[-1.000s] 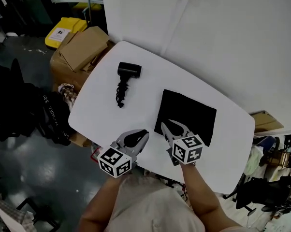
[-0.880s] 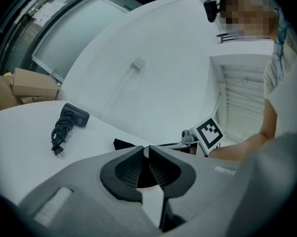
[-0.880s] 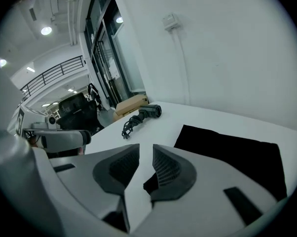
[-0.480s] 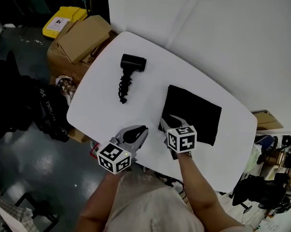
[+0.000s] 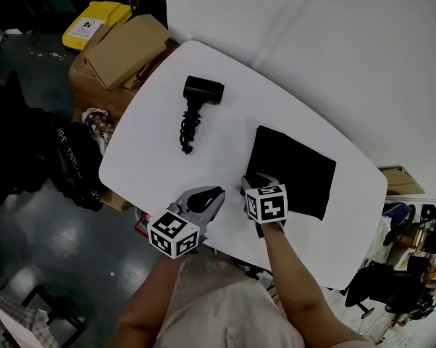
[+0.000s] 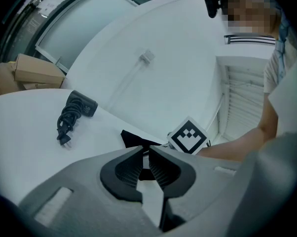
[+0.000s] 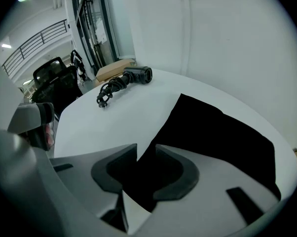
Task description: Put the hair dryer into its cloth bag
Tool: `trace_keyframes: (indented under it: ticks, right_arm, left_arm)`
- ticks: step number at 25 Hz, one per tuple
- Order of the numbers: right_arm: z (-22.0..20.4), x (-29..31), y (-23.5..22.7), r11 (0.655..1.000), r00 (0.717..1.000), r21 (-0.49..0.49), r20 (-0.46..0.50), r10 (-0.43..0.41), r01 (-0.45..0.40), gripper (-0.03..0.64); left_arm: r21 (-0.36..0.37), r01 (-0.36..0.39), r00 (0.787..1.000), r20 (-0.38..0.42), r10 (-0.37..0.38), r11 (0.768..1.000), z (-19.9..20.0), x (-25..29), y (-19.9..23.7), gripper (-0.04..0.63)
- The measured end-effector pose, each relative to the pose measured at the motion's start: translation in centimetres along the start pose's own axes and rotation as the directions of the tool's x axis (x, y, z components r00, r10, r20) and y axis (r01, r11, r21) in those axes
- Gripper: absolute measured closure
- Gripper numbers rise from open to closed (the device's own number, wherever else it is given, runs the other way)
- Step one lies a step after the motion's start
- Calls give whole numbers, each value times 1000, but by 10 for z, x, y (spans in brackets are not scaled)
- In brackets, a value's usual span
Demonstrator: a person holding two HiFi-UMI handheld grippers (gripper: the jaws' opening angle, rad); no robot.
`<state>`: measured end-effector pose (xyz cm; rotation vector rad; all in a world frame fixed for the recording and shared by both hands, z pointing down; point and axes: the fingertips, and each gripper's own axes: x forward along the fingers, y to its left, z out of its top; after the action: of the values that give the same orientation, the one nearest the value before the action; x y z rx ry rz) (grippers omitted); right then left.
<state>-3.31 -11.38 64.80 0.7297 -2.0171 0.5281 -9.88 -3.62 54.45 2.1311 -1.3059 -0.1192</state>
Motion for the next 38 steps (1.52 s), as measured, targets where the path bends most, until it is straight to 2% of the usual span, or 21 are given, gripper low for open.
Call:
trace_keyframes:
  ticks: [7, 13, 19, 38]
  right_arm:
    - [-8, 9, -3, 1000, 999, 11, -33, -2, 2, 494]
    - [-10, 13, -6, 999, 999, 32, -42, -2, 3, 547]
    - [-11, 11, -9, 998, 999, 58, -43, 3, 0, 570]
    - [6, -20, -29, 969, 995, 236, 70, 64, -79, 588]
  left_arm:
    - [-8, 3, 1000, -9, -3, 1000, -2, 3, 3, 554]
    - [-11, 4, 1000, -14, -4, 1000, -4, 4, 4, 554]
    - [-15, 2, 1000, -15, -2, 1000, -5, 2, 4, 554]
    - [-4, 19, 999, -31, -19, 1000, -6, 16, -3, 554]
